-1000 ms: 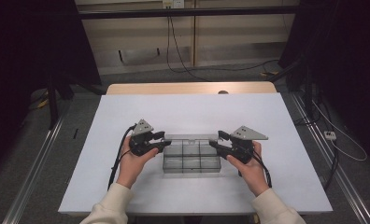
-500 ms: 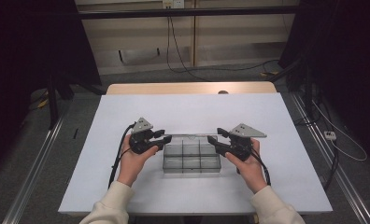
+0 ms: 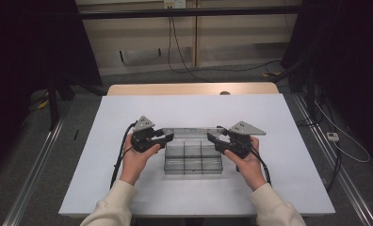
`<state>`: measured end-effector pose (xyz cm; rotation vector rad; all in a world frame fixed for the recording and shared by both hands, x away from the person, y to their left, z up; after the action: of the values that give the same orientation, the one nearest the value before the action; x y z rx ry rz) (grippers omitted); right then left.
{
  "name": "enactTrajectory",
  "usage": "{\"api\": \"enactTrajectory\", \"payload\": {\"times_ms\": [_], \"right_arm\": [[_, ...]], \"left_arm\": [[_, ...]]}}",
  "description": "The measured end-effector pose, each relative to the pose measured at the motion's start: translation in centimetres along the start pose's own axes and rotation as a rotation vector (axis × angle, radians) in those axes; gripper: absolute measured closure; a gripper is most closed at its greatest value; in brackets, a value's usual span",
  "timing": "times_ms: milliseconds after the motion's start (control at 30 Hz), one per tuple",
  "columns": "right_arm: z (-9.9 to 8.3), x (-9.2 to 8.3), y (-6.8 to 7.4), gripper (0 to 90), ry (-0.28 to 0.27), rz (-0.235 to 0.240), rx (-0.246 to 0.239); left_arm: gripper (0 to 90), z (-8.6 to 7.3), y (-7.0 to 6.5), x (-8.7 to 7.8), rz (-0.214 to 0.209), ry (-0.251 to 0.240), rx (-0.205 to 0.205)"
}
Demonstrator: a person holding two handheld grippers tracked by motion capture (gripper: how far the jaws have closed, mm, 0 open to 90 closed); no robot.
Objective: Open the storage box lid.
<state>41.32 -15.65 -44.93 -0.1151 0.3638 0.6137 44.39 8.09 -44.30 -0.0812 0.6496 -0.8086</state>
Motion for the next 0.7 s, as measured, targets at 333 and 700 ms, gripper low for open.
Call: {"api": "enactTrajectory", "payload": {"times_ms": [333, 700], "right_arm": [[0.09, 0.31, -0.07, 48.3, -0.003, -0.002, 0.006], [0.27, 0.59, -0.18, 47.6, -0.003, 0.0, 0.003]], "left_arm": [[59.3, 0.22, 0.15, 0.13, -0.01, -0.004, -0.006], [60.3, 0.46, 0.18, 0.37, -0.016, -0.006, -0.007]]}}
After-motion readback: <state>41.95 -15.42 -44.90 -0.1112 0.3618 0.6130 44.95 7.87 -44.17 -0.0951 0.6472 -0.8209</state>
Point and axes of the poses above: each handheld gripper's, and its own axes: x roughly forward along the jaws, z roughly out of its top, y roughly to its left, the point moved 6 cm from there along x, roughly forward along the jaws, and after that the axes turned 9 degrees about -x, right-handed, at the moved point
